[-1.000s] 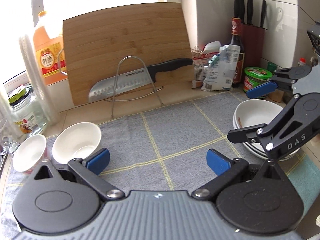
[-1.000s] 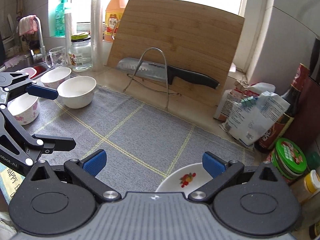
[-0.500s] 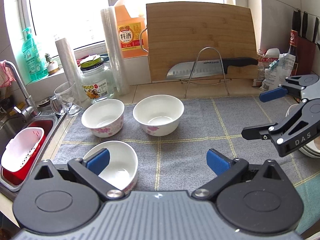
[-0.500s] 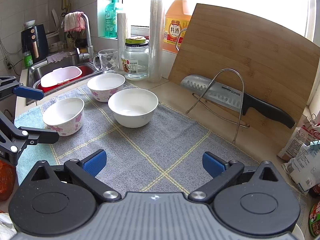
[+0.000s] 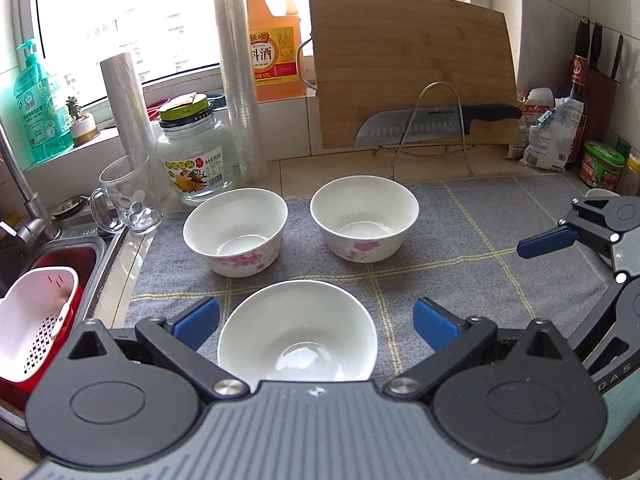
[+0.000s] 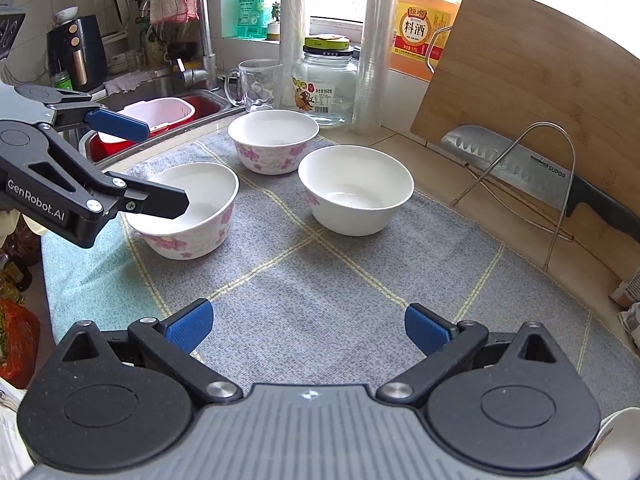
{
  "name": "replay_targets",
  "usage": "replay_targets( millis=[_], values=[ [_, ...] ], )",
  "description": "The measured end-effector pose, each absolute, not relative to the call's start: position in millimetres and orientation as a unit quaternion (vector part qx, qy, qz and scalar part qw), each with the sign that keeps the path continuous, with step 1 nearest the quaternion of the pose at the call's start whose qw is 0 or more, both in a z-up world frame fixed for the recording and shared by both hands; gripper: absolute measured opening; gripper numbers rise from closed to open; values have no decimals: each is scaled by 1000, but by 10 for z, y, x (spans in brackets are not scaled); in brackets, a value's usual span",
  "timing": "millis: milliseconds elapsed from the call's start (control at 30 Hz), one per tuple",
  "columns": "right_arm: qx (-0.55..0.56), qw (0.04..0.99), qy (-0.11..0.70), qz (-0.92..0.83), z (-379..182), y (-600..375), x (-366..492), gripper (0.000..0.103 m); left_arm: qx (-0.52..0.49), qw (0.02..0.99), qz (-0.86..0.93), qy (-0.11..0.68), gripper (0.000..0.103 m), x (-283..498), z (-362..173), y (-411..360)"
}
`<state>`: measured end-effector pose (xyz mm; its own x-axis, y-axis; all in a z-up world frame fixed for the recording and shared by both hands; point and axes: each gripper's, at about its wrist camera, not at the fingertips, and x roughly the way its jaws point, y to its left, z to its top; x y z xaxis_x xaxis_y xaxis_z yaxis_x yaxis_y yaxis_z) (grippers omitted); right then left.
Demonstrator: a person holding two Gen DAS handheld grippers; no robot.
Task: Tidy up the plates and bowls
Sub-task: 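Reach the left tool to a white bowl rim and close on it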
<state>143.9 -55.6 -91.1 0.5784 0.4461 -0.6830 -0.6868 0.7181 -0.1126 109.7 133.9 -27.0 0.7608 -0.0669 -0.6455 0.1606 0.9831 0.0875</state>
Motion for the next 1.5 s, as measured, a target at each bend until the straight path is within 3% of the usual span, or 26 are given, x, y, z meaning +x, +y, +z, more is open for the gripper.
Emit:
replay_targets(
  millis=[533, 1133, 1400, 1500],
  values=[
    [-180, 859, 362, 314, -1433, 538, 1290, 103, 83, 914, -116, 381, 102, 1422, -526, 2094],
    [-163, 876, 345, 296, -1566, 607, 1204, 103, 107, 877, -194, 427, 99, 1704, -648, 2110],
    [-192, 880, 313, 300, -1460, 761, 1190, 102, 126, 864, -229, 431, 83, 1763, -630, 2002],
    [-202, 878, 310, 303, -1446, 801, 1185, 94, 132, 860, -237, 432, 76, 1774, -626, 1971]
  ],
)
